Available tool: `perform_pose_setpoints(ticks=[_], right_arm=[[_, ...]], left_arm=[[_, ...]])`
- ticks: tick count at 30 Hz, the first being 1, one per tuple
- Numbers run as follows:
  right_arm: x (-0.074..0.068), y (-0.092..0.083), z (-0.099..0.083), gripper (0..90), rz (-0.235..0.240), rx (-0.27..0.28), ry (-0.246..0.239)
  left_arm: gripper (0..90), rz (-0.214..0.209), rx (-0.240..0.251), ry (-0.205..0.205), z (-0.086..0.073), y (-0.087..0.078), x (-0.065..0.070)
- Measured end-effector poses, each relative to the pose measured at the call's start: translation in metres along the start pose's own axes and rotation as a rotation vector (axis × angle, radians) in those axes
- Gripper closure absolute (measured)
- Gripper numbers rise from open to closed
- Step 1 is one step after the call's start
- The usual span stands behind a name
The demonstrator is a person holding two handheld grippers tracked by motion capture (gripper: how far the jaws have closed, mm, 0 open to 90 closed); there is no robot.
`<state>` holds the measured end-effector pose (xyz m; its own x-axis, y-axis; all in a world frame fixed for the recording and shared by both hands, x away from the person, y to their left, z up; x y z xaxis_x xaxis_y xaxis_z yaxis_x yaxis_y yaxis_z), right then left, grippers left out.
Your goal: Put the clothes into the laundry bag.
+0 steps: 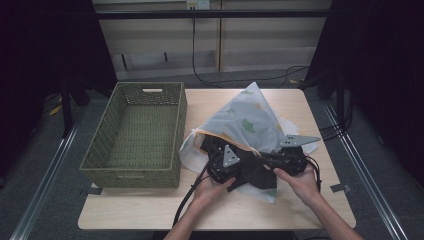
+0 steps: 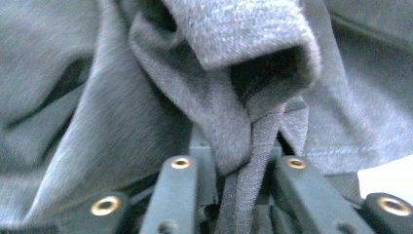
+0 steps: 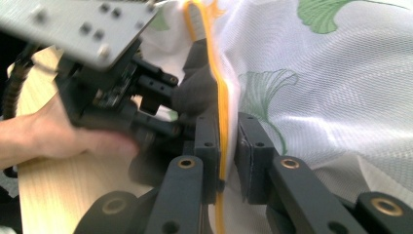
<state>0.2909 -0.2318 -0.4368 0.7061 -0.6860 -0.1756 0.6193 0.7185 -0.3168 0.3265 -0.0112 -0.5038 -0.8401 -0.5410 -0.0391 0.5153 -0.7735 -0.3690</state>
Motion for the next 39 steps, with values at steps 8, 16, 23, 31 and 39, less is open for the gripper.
perform_pose_setpoints(ticks=[8, 16, 23, 31, 39], right_arm=[[-0.013, -0.003, 0.014, 89.6, 0.044, 0.039, -0.015], [-0.039, -0.018, 0.044, 89.7, 0.123, 0.145, -0.038], [-0.043, -0.034, 0.073, 89.7, 0.146, 0.255, -0.017], [-0.045, -0.051, 0.099, 89.7, 0.153, 0.351, -0.016], [-0.034, -0.027, 0.065, 89.7, 0.137, 0.227, 0.022]], left_arm=[[82.8, 0.047, 0.099, -0.085, 0.018, -0.005, -0.024], [83.2, 0.129, 0.256, -0.133, 0.060, -0.022, -0.048], [83.7, 0.149, 0.354, -0.120, 0.106, -0.045, -0.051], [83.4, 0.149, 0.335, -0.016, 0.122, -0.046, -0.037], [83.0, 0.128, 0.186, -0.065, 0.061, 0.006, -0.045]])
Point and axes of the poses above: each handheld gripper's, and its own axes: y roughly forward along the jaws, z roughly out of its top, x roughly to its right, the point moved 1 cm from there along y, roughly forward along the jaws, and after that the axes turned 13 degrees about x, right-handed, at the moved point
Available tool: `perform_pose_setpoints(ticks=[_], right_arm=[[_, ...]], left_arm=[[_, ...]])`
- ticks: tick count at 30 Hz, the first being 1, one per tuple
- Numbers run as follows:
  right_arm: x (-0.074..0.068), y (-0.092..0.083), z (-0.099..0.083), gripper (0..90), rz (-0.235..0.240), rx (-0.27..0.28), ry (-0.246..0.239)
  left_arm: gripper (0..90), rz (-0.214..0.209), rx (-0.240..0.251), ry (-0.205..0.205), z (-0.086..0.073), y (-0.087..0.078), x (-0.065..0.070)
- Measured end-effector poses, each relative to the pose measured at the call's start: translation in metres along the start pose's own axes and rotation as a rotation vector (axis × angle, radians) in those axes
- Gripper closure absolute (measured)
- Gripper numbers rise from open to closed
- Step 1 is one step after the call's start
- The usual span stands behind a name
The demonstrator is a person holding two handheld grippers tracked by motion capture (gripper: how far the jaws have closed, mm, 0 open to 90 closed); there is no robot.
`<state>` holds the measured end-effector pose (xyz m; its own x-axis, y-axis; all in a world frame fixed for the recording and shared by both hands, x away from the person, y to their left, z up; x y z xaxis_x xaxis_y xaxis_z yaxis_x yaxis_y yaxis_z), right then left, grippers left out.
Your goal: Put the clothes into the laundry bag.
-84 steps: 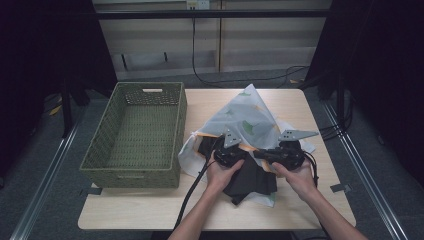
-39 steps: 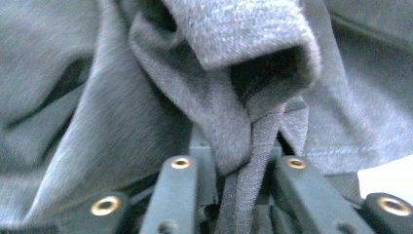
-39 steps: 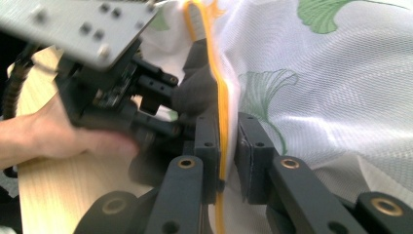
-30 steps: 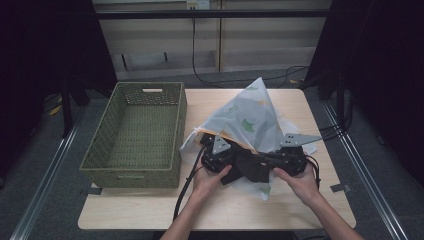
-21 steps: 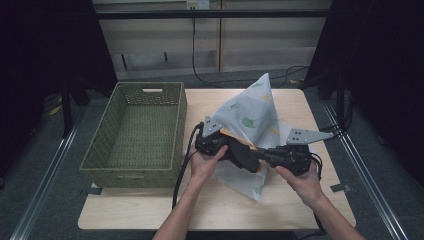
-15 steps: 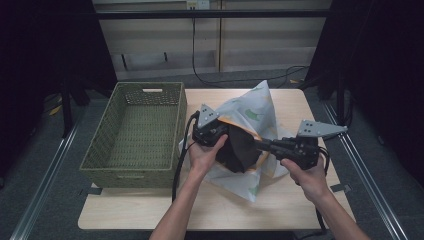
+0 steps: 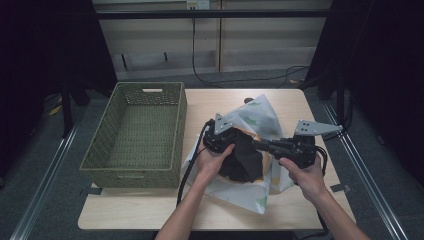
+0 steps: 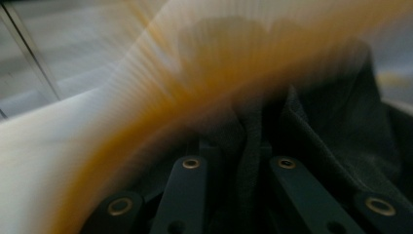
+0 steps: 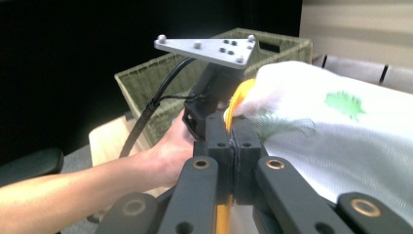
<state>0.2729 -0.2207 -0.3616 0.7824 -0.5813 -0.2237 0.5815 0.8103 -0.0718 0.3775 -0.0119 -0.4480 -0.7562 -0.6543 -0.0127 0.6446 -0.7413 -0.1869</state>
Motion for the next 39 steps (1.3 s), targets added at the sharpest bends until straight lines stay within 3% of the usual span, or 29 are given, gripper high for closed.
perform_pose_setpoints(ticks=[8, 13, 15, 17, 20, 22, 26, 31, 33, 36, 39], right_arm=[[0.012, 0.008, -0.037, 89.2, -0.030, -0.119, 0.021], [0.019, 0.016, -0.060, 87.3, -0.043, -0.202, 0.040], [0.018, 0.020, -0.063, 84.2, -0.036, -0.217, 0.033], [0.014, 0.023, -0.061, 78.7, -0.038, -0.220, 0.015], [0.010, 0.024, -0.054, 72.2, -0.042, -0.204, -0.005], [0.009, 0.023, -0.050, 70.8, -0.040, -0.187, -0.005], [0.009, 0.025, -0.044, 67.6, -0.044, -0.161, -0.008], [0.007, 0.028, -0.036, 64.1, -0.058, -0.132, -0.023], [0.005, 0.029, -0.033, 70.5, -0.058, -0.124, -0.025], [0.002, 0.031, -0.031, 87.7, -0.050, -0.119, -0.039], [-0.003, 0.035, -0.032, 89.9, -0.027, -0.135, -0.049]], left_arm=[[83.0, 0.003, -0.073, 0.007, -0.033, 0.010, -0.002], [82.9, 0.003, -0.079, 0.009, -0.044, 0.014, 0.005], [82.9, -0.012, -0.078, 0.023, -0.044, 0.016, 0.011], [82.5, -0.035, -0.060, -0.021, -0.044, 0.018, 0.016], [77.6, -0.079, -0.033, -0.032, -0.040, 0.014, 0.021], [70.9, -0.087, -0.032, -0.027, -0.035, 0.008, 0.020], [49.0, -0.095, -0.027, -0.039, -0.029, -0.012, 0.011], [36.7, -0.112, -0.021, -0.052, -0.032, -0.046, 0.009], [31.9, -0.125, -0.002, -0.075, -0.033, -0.058, 0.009], [27.6, -0.122, -0.023, -0.061, -0.035, -0.073, 0.009], [23.0, -0.124, -0.046, -0.043, -0.042, -0.080, 0.010]])
Point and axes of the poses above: each handheld gripper's, and its own axes: y roughly forward along the jaws, z roughly out of its top, x roughly to its right, the point moved 1 cm from there along y, roughly forward along the jaws, and after that the axes turned 13 degrees about x, right-handed, at the moved point
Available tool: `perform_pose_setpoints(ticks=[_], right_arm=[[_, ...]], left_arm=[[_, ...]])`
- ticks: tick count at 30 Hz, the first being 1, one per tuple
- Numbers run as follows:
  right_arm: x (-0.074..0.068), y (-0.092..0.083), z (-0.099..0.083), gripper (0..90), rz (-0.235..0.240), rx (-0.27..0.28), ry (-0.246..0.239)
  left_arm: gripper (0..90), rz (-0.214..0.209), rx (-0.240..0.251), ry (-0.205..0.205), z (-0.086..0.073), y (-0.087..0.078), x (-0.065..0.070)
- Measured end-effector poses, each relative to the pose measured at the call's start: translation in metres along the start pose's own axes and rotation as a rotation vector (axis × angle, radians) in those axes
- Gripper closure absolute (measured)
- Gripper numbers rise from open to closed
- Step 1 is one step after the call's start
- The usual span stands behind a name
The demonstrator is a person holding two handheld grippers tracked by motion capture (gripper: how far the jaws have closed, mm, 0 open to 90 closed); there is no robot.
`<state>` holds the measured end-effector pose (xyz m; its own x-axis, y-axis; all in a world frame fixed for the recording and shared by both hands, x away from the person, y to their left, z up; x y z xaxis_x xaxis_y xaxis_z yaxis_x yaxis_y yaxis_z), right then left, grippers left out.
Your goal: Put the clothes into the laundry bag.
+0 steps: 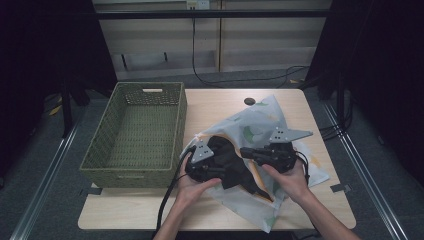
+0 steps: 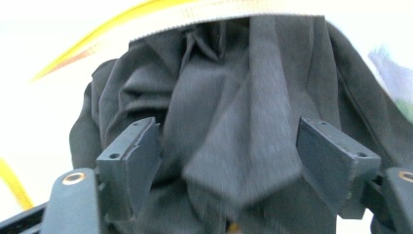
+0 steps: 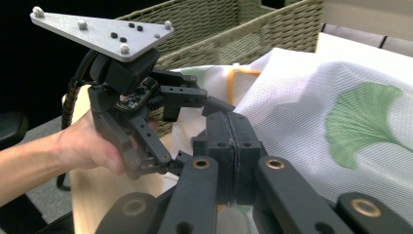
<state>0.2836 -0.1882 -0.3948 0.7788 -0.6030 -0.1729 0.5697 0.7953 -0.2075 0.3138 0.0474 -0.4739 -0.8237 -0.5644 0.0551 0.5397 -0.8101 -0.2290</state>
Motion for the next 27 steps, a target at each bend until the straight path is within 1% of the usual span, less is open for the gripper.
perform_pose_setpoints(ticks=[1, 2, 3, 4, 5, 6, 7, 8, 9, 10, 11, 12, 13, 14, 15, 16, 17, 18, 19, 20, 21, 22, 23, 24, 25, 26, 27], right_arm=[[-0.002, 0.002, -0.001, 90.0, 0.012, -0.006, -0.003], [-0.002, 0.003, -0.001, 90.0, 0.019, -0.008, -0.004], [-0.003, 0.004, -0.002, 90.0, 0.020, -0.010, -0.004], [-0.004, 0.005, -0.003, 90.0, 0.027, -0.013, -0.002], [-0.004, 0.006, -0.003, 90.0, 0.025, -0.016, 0.000], [-0.004, 0.006, -0.004, 90.0, 0.026, -0.016, -0.001], [-0.004, 0.006, -0.004, 90.0, 0.025, -0.017, -0.003], [-0.003, 0.005, -0.005, 90.0, 0.028, -0.017, 0.003], [-0.003, 0.004, -0.006, 90.0, 0.025, -0.019, 0.000], [-0.002, 0.003, -0.007, 90.0, 0.021, -0.022, 0.001], [0.000, 0.002, -0.007, 90.0, 0.018, -0.022, 0.003], [0.001, 0.001, -0.008, 90.0, 0.014, -0.022, 0.007], [0.003, -0.001, -0.009, 90.0, 0.010, -0.025, 0.012], [0.005, -0.002, -0.010, 90.0, 0.004, -0.025, 0.015], [0.006, -0.002, -0.011, 90.0, -0.002, -0.027, 0.018], [0.007, -0.003, -0.012, 90.0, -0.002, -0.029, 0.026], [0.008, -0.004, -0.013, 90.0, -0.004, -0.032, 0.031], [0.008, -0.004, -0.013, 90.0, -0.004, -0.036, 0.031], [0.008, -0.004, -0.014, 90.0, -0.005, -0.038, 0.028], [0.008, -0.004, -0.014, 90.0, -0.006, -0.040, 0.027], [0.008, -0.004, -0.014, 90.0, -0.008, -0.039, 0.033], [0.008, -0.004, -0.014, 90.0, -0.010, -0.039, 0.031], [0.008, -0.004, -0.013, 90.0, -0.009, -0.038, 0.033], [0.008, -0.004, -0.013, 90.0, -0.008, -0.038, 0.029], [0.008, -0.003, -0.012, 90.0, -0.007, -0.039, 0.027], [0.007, -0.003, -0.011, 90.0, -0.008, -0.034, 0.026], [0.007, -0.003, -0.010, 90.0, -0.006, -0.032, 0.026]], left_arm=[[18.8, 0.001, -0.010, 0.011, -0.002, 0.001, -0.001], [15.7, 0.002, -0.017, 0.007, -0.005, 0.003, -0.001], [13.5, -0.007, -0.037, -0.006, -0.010, 0.009, -0.002], [9.0, -0.011, -0.049, -0.004, -0.014, 0.015, -0.002], [6.9, -0.012, -0.062, 0.005, -0.017, 0.022, 0.000], [6.9, 0.000, -0.090, 0.012, -0.020, 0.029, 0.001], [3.4, -0.012, -0.107, 0.010, -0.023, 0.036, 0.003], [0.5, -0.014, -0.137, 0.028, -0.024, 0.041, 0.004], [1.4, -0.003, -0.147, 0.048, -0.026, 0.045, 0.005], [0.4, -0.013, -0.151, 0.051, -0.028, 0.049, 0.006], [0.5, -0.001, -0.171, 0.051, -0.028, 0.052, 0.007], [0.8, -0.007, -0.180, 0.064, -0.027, 0.054, 0.007], [3.0, 0.001, -0.198, 0.085, -0.027, 0.054, 0.007], [7.9, 0.017, -0.210, 0.079, -0.028, 0.056, 0.007], [15.5, 0.027, -0.229, 0.083, -0.028, 0.057, 0.007], [20.5, 0.018, -0.225, 0.082, -0.029, 0.059, 0.007], [24.7, 0.014, -0.250, 0.086, -0.028, 0.059, 0.006], [29.8, 0.009, -0.240, 0.078, -0.028, 0.059, 0.006], [37.8, 0.025, -0.229, 0.089, -0.028, 0.059, 0.005], [46.8, 0.022, -0.209, 0.067, -0.029, 0.060, 0.005], [58.4, 0.023, -0.231, 0.077, -0.027, 0.059, 0.004], [68.3, 0.038, -0.215, 0.091, -0.027, 0.058, 0.005], [74.2, 0.033, -0.214, 0.067, -0.026, 0.059, 0.004], [76.3, 0.020, -0.218, 0.053, -0.024, 0.059, 0.004], [78.9, 0.024, -0.201, 0.041, -0.019, 0.056, 0.003], [80.2, 0.012, -0.205, 0.017, -0.017, 0.054, 0.002], [80.5, -0.007, -0.174, -0.009, -0.012, 0.052, 0.001]])
Point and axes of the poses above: each handheld gripper's, and its own axes: y roughly forward along the jaws, z roughly out of its top, x roughly to its right, the point moved 1 cm from there along y, roughly forward along the jaws, and after that the axes turned 13 degrees about x, right-handed, at the moved point
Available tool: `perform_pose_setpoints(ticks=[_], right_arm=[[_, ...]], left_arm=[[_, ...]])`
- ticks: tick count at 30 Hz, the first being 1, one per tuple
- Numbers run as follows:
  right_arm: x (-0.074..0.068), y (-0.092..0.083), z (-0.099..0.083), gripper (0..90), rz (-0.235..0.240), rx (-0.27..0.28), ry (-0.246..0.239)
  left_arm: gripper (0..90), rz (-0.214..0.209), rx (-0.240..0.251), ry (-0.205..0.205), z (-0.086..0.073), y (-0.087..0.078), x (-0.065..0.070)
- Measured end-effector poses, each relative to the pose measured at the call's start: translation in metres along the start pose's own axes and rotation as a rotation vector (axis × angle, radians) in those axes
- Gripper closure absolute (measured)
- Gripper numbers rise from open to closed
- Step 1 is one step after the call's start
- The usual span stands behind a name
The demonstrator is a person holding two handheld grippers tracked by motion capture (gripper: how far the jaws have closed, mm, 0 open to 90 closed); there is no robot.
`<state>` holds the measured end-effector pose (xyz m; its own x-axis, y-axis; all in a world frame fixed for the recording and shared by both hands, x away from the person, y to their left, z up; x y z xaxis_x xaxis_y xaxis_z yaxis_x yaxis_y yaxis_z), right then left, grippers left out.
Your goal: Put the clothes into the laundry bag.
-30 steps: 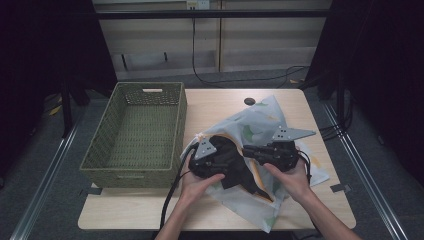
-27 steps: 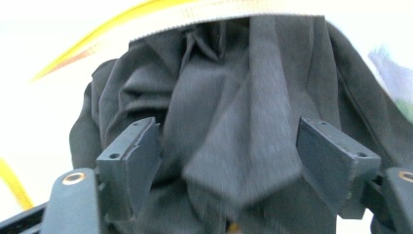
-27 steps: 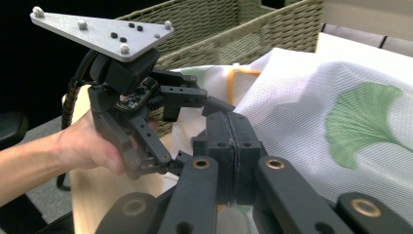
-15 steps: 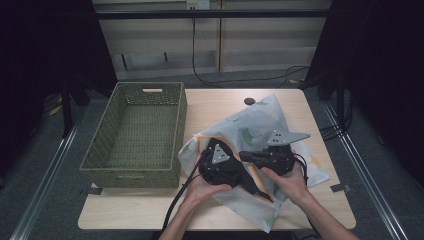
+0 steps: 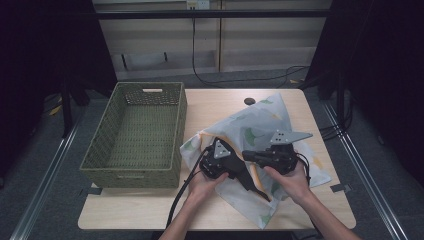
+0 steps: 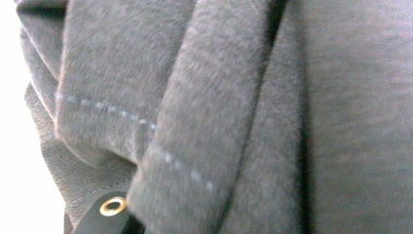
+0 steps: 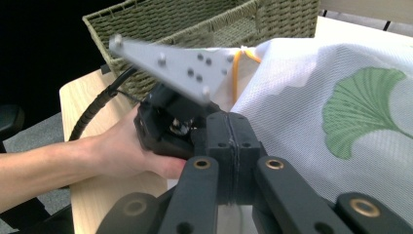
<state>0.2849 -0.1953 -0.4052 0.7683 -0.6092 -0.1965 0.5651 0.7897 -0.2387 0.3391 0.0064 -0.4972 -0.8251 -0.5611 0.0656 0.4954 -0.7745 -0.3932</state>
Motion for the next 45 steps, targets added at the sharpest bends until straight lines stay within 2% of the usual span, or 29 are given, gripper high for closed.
perform_pose_setpoints(ticks=[1, 2, 3, 5, 6, 9, 10, 11, 12, 13, 16, 20, 22, 23, 24, 25, 26, 27, 28, 29, 31, 32, 36, 37, 38, 40, 43, 45], right_arm=[[0.000, 0.001, 0.001, 90.0, 0.001, 0.004, -0.004], [0.000, 0.001, 0.002, 90.0, 0.002, 0.007, -0.006], [0.000, 0.001, 0.003, 90.0, 0.000, 0.011, -0.005], [0.000, 0.001, 0.006, 90.0, 0.000, 0.019, -0.006], [0.000, 0.001, 0.007, 90.0, 0.002, 0.026, -0.007], [-0.002, -0.002, 0.012, 90.0, 0.003, 0.046, -0.011], [-0.003, -0.003, 0.014, 90.0, 0.005, 0.053, -0.013], [-0.004, -0.004, 0.017, 90.0, 0.008, 0.066, -0.013], [-0.005, -0.006, 0.020, 90.0, 0.012, 0.075, -0.014], [-0.007, -0.008, 0.023, 90.0, 0.021, 0.094, -0.008], [-0.013, -0.013, 0.040, 90.0, 0.048, 0.156, -0.011], [-0.021, -0.021, 0.065, 90.0, 0.080, 0.248, -0.013], [-0.024, -0.024, 0.075, 90.0, 0.088, 0.280, -0.017], [-0.026, -0.027, 0.081, 90.0, 0.094, 0.294, -0.017], [-0.028, -0.031, 0.089, 90.0, 0.105, 0.324, -0.019], [-0.029, -0.033, 0.093, 90.0, 0.108, 0.336, -0.019], [-0.030, -0.034, 0.095, 90.0, 0.106, 0.351, -0.017], [-0.030, -0.035, 0.095, 90.0, 0.095, 0.351, -0.022], [-0.027, -0.035, 0.092, 90.0, 0.088, 0.345, -0.014], [-0.024, -0.033, 0.088, 90.0, 0.084, 0.333, -0.002], [-0.018, -0.028, 0.074, 90.0, 0.066, 0.292, 0.024], [-0.014, -0.024, 0.064, 90.0, 0.059, 0.272, 0.031], [-0.007, -0.015, 0.038, 90.0, 0.015, 0.165, 0.018], [-0.005, -0.012, 0.031, 90.0, 0.011, 0.145, 0.031], [-0.003, -0.009, 0.025, 90.0, 0.004, 0.122, 0.034], [0.000, -0.005, 0.014, 90.0, -0.008, 0.083, 0.037], [0.004, 0.002, -0.005, 90.0, -0.009, 0.022, 0.054], [0.004, 0.006, -0.012, 90.0, 0.002, 0.001, 0.066]], left_arm=[[80.8, -0.011, 0.018, 0.007, 0.003, -0.002, 0.000], [80.9, -0.015, 0.034, 0.000, 0.008, -0.005, 0.000], [81.1, -0.036, 0.065, -0.025, 0.014, -0.007, 0.000], [81.4, -0.035, 0.102, -0.028, 0.022, -0.010, 0.002], [81.6, -0.055, 0.120, -0.042, 0.025, -0.010, 0.002], [81.8, -0.043, 0.187, -0.074, 0.034, -0.012, 0.004], [81.9, -0.046, 0.226, -0.109, 0.039, -0.013, 0.003], [81.9, -0.045, 0.242, -0.117, 0.042, -0.014, 0.002], [81.9, -0.023, 0.277, -0.125, 0.047, -0.016, 0.002], [82.0, -0.035, 0.303, -0.135, 0.050, -0.017, 0.000], [82.1, -0.002, 0.353, -0.137, 0.071, -0.024, 0.001], [82.1, 0.058, 0.411, -0.097, 0.097, -0.036, 0.000], [82.1, 0.075, 0.421, -0.075, 0.106, -0.040, -0.001], [82.1, 0.106, 0.422, -0.032, 0.110, -0.041, 0.001], [82.1, 0.096, 0.420, -0.024, 0.111, -0.040, 0.001], [82.1, 0.112, 0.410, -0.009, 0.109, -0.036, 0.002], [82.0, 0.127, 0.391, 0.015, 0.107, -0.032, 0.003], [82.0, 0.123, 0.352, 0.042, 0.100, -0.024, 0.002], [82.0, 0.118, 0.333, 0.045, 0.095, -0.018, 0.001], [81.9, 0.125, 0.298, 0.052, 0.087, -0.011, 0.000], [81.8, 0.110, 0.255, 0.041, 0.066, 0.005, -0.004], [81.7, 0.106, 0.258, 0.034, 0.058, 0.009, -0.004], [81.4, 0.097, 0.204, 0.029, 0.035, 0.018, -0.007], [81.3, 0.096, 0.194, 0.021, 0.030, 0.021, -0.007], [81.2, 0.100, 0.186, 0.029, 0.028, 0.022, -0.007], [80.9, 0.098, 0.183, 0.021, 0.023, 0.026, -0.005], [80.2, 0.090, 0.180, 0.038, 0.023, 0.030, -0.004], [79.1, 0.095, 0.139, 0.048, 0.020, 0.033, -0.005]])
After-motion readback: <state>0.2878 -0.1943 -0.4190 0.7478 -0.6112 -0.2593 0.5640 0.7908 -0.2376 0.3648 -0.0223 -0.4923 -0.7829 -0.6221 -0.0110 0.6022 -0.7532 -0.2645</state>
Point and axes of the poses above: each handheld gripper's, and its own axes: y roughly forward along the jaws, z roughly out of its top, x roughly to its right, the point moved 1 cm from there along y, roughly forward along the jaws, and after that the axes turned 13 degrees about x, right-handed, at the moved point
